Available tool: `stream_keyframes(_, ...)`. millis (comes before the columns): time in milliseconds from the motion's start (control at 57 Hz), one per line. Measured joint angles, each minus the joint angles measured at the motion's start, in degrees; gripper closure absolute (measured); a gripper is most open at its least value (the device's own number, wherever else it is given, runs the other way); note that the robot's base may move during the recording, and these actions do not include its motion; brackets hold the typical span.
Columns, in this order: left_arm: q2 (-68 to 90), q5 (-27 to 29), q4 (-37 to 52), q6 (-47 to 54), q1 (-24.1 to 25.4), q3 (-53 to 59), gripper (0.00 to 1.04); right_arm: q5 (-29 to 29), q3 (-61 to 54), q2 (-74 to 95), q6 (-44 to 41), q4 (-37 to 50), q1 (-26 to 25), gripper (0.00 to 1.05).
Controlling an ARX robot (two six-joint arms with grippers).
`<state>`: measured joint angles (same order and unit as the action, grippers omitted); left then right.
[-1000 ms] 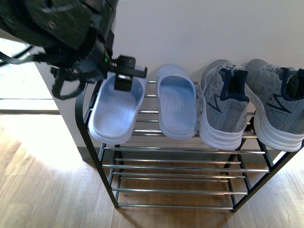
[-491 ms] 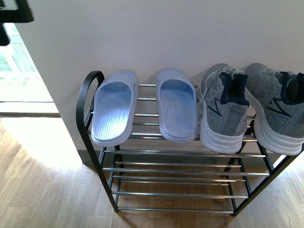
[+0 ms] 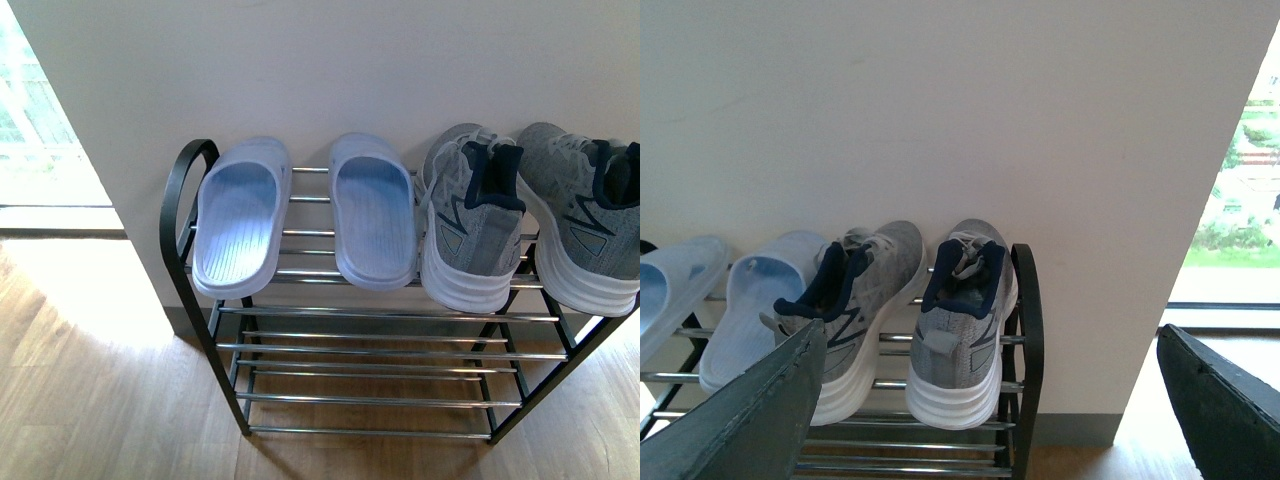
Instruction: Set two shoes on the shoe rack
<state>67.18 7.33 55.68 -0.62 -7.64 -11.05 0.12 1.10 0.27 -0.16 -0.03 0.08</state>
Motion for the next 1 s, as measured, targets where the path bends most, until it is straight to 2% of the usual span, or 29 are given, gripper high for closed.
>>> stream_keyframes(298, -7.56, -2.91, -1.29, 0.02, 2.89, 6.95, 1.03, 0.00, 0.00, 0.00, 0.00, 0.00, 0.00, 0.09)
stream_keyframes(333, -9.51, -5.92, -2.71, 0.04, 4.59, 7.54, 1.03, 0.00, 0.00, 0.00, 0.00, 0.00, 0.00, 0.09)
stream_keyframes(439, -13.97, -6.86, -5.92, 0.09, 7.10, 8.35, 1.03, 0.02, 0.00, 0.00, 0.00, 0.00, 0.00, 0.09)
stream_keyframes(1000, -37.48, -7.32, -26.43, 0.13, 7.39, 10.27, 1.03, 0.00, 0.00, 0.00, 0.00, 0.00, 0.00, 0.09)
